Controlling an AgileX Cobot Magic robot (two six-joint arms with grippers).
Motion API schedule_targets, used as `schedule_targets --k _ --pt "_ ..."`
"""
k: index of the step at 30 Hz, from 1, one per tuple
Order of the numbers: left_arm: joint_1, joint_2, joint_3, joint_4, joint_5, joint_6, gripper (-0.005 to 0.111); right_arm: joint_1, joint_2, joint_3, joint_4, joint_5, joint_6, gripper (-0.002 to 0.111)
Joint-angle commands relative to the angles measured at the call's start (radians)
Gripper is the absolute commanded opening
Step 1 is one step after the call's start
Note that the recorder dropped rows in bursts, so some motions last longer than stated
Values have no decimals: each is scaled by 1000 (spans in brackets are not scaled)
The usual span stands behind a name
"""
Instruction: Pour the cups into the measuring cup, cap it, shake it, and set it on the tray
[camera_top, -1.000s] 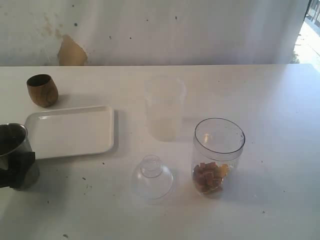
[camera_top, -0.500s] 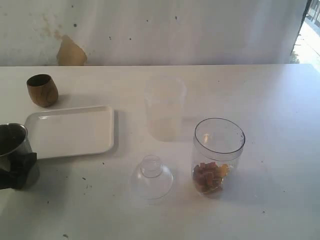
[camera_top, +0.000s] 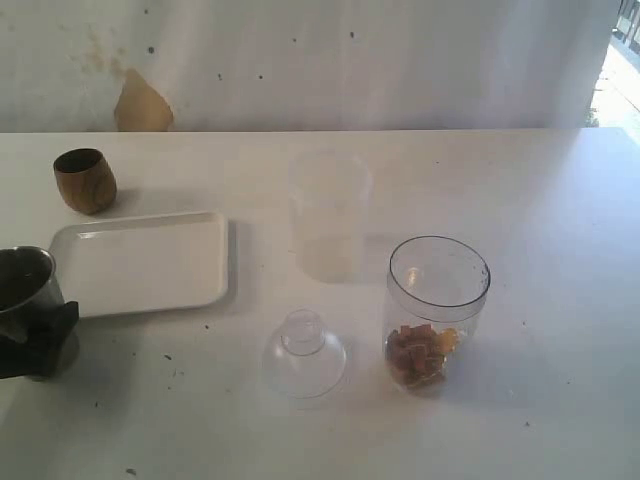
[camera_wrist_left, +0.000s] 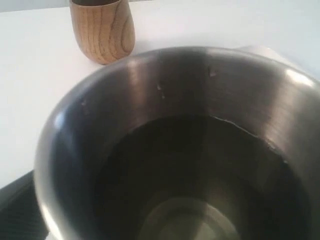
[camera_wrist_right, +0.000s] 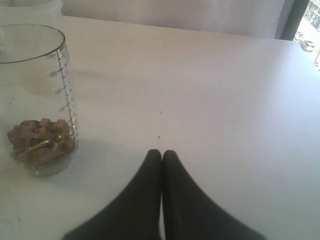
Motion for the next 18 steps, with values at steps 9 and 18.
schedule_targets --k 9,18 --pt "-3 3 0 -21 -16 0 105 0 -4 1 -2 -13 3 0" --pt "-3 3 0 -21 -16 0 105 0 -4 1 -2 -13 3 0"
